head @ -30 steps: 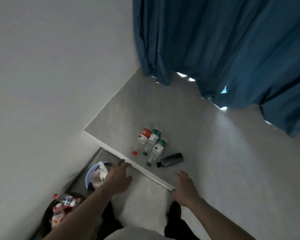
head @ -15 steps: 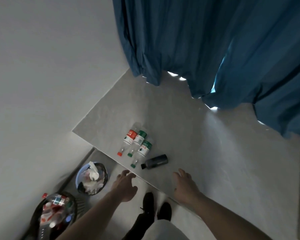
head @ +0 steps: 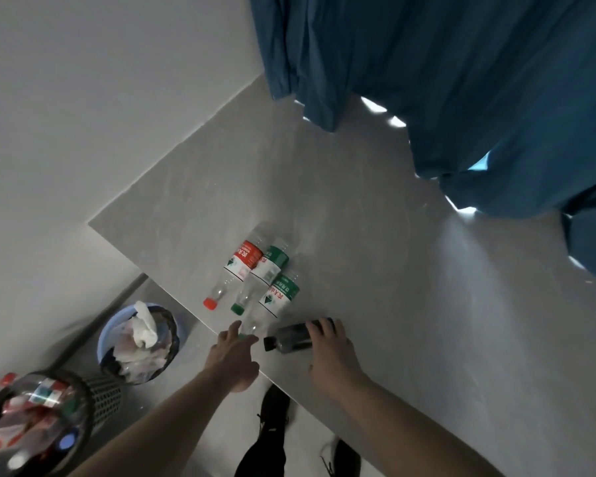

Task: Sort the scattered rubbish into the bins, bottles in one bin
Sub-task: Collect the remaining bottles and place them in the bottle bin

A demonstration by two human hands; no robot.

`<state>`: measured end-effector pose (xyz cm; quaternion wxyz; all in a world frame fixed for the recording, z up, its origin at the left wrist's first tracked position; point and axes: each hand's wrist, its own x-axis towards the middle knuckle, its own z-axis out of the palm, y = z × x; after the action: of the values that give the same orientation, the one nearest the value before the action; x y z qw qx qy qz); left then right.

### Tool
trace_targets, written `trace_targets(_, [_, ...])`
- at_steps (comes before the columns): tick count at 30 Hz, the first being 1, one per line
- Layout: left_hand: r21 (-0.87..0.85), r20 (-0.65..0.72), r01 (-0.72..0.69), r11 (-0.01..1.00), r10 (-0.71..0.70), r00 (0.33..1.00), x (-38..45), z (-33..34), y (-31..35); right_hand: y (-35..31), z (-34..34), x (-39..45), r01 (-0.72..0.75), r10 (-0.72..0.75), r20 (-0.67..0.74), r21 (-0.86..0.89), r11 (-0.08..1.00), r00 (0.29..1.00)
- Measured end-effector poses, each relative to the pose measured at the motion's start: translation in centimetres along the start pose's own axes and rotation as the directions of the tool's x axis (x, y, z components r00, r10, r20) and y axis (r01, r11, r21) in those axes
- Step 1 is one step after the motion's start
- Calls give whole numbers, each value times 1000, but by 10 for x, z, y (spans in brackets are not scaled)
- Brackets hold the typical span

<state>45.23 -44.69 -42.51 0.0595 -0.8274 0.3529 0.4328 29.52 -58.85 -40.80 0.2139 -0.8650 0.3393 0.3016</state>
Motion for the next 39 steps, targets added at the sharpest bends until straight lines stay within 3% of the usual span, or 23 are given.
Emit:
trace_targets(8, [45, 5, 1, 999, -1, 1000, 30, 50, -1, 32, 67, 45, -15, 23, 112, -69, 997, 993])
trace_targets(12, [32, -29, -12, 999, 13, 1000, 17, 73, 19, 78, 94, 21, -73, 77, 68, -51, 996, 995])
trace_targets(15, [-7, -49, 19, 1000, -19, 999, -8, 85, 46, 121, 108, -12, -188, 178, 105, 92, 978, 978])
trace_targets(18, [-91, -92, 33, 995, -41, 995, -46, 89, 80, 164, 104, -58, -313, 287, 127, 328, 891, 950])
trace_targets(22, [-262, -150, 47, 964, -89, 985, -123, 94, 136, 214, 79, -136, -313, 305, 102, 510, 802, 947])
trace_targets(28, [-542, -223, -4, 841, -140, 965, -252, 124, 193, 227, 29, -255, -163, 185, 37, 659, 734, 982])
trace_targets(39, [-645, -445, -122, 754, -241, 863, -417, 148, 159, 137, 3, -364, 131, -95, -91, 691, 711, 991])
